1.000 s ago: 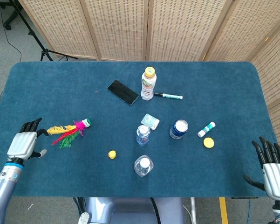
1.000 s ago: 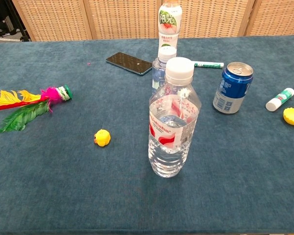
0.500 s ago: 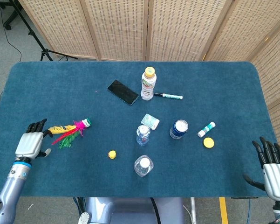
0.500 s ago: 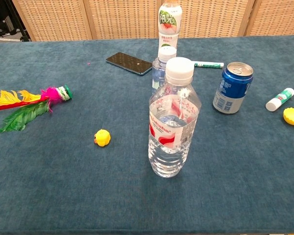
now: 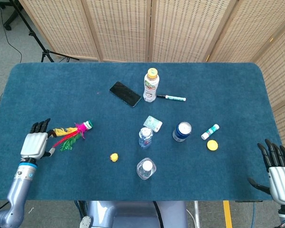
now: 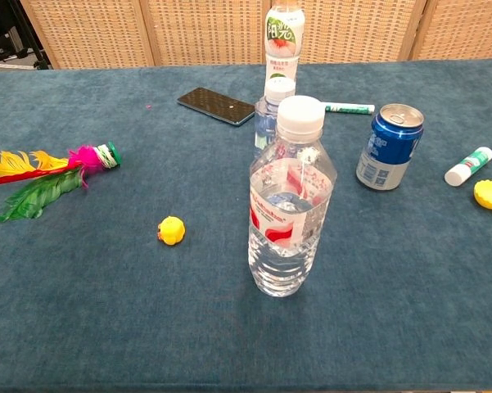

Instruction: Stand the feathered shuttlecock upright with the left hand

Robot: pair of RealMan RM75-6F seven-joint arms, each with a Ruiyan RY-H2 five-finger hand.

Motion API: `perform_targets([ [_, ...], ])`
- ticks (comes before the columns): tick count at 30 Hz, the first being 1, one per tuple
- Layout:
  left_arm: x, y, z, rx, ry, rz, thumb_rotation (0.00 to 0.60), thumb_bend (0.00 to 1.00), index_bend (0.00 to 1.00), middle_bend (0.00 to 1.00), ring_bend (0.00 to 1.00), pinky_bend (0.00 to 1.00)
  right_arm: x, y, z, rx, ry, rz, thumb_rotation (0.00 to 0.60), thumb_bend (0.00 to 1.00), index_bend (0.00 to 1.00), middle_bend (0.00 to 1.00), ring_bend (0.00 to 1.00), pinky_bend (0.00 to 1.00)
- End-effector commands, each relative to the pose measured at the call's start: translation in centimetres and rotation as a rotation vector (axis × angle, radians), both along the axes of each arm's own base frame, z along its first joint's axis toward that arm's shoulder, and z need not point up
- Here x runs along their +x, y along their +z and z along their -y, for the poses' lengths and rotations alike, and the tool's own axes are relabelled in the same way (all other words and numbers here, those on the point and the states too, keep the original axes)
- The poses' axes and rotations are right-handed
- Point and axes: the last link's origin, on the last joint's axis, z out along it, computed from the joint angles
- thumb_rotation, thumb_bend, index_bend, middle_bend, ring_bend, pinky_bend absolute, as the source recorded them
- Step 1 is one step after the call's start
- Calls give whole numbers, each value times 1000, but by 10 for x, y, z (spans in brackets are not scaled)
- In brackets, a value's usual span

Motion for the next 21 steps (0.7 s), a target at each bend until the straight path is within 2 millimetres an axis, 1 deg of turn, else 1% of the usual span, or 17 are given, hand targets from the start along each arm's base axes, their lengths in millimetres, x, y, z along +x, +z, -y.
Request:
perform_targets([
  [1, 1, -3, 0, -2, -1, 3, 600, 268, 430, 0, 0, 0, 0, 1, 0, -2, 0, 1, 600, 0, 0, 0, 0, 0],
  [9, 4, -8, 2, 1, -4, 25, 600, 277, 436, 0, 0, 0, 0, 1, 0, -2, 1, 2, 600, 0, 0, 0, 0, 0],
  [21, 4, -16, 7, 8, -8, 17, 600, 335, 500, 0, 0, 0, 0, 1, 0, -2, 3, 1, 600, 0, 0, 0, 0, 0],
])
